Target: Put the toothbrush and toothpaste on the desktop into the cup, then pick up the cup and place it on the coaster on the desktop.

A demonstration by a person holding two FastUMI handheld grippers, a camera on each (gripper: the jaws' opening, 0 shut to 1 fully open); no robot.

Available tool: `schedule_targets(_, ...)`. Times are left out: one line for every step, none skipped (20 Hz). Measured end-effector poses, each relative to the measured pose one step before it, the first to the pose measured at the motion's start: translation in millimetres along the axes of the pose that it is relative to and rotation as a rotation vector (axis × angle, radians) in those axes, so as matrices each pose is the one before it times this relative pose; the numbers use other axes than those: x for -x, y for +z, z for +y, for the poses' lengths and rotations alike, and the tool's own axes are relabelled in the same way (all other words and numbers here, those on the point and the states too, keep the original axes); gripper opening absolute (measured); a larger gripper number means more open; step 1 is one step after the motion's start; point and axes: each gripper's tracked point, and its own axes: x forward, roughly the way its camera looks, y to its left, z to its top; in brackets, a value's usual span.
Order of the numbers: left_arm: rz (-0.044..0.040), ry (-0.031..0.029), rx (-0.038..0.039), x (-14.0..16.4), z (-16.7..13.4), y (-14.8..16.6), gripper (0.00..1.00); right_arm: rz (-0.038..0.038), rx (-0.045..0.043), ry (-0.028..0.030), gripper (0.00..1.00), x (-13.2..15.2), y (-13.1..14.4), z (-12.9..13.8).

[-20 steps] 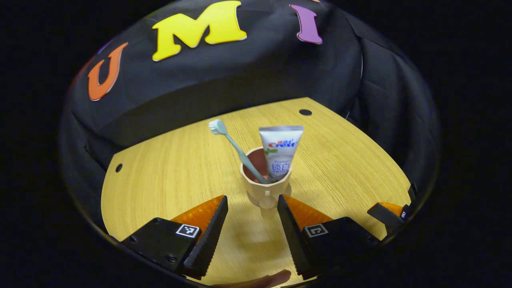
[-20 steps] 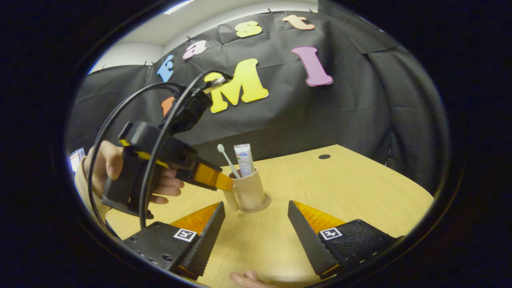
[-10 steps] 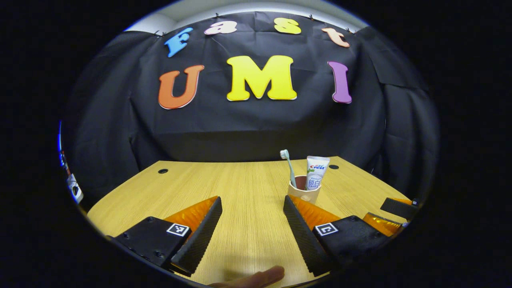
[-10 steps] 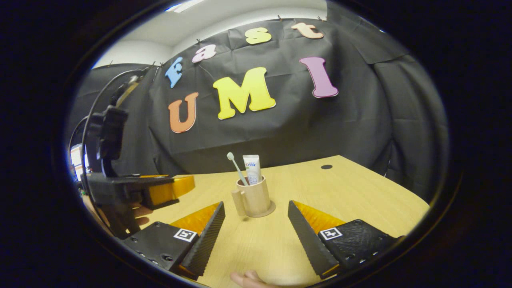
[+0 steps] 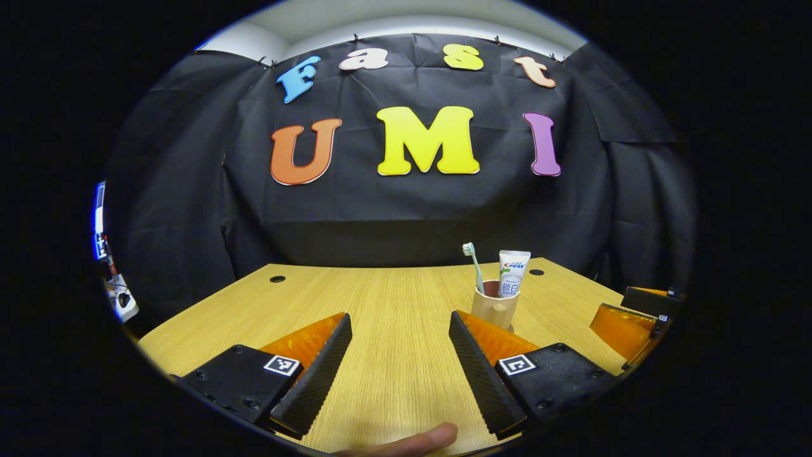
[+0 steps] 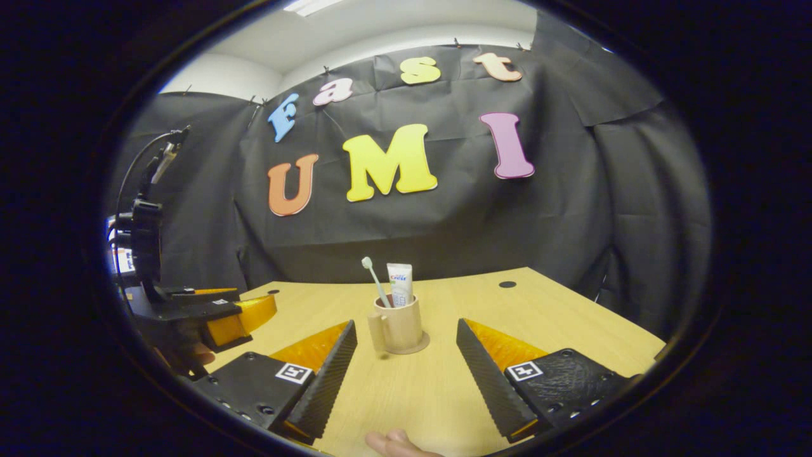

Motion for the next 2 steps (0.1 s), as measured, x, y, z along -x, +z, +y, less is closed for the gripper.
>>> schedule_targets(0.00108, -0.00169, 0.01102, -1.21, 0.0, -0.65, 0.98, 0.00379, -0.00257, 0.00099, 0.95, -0.66, -1.33, -1.43)
schedule_targets(-0.00089, 0.00114, 0.00368, -0.43, -0.89, -0.98, 0.98, 0.00491, -0.00663, 0.00648, 0.95, -0.88, -1.01, 0.51)
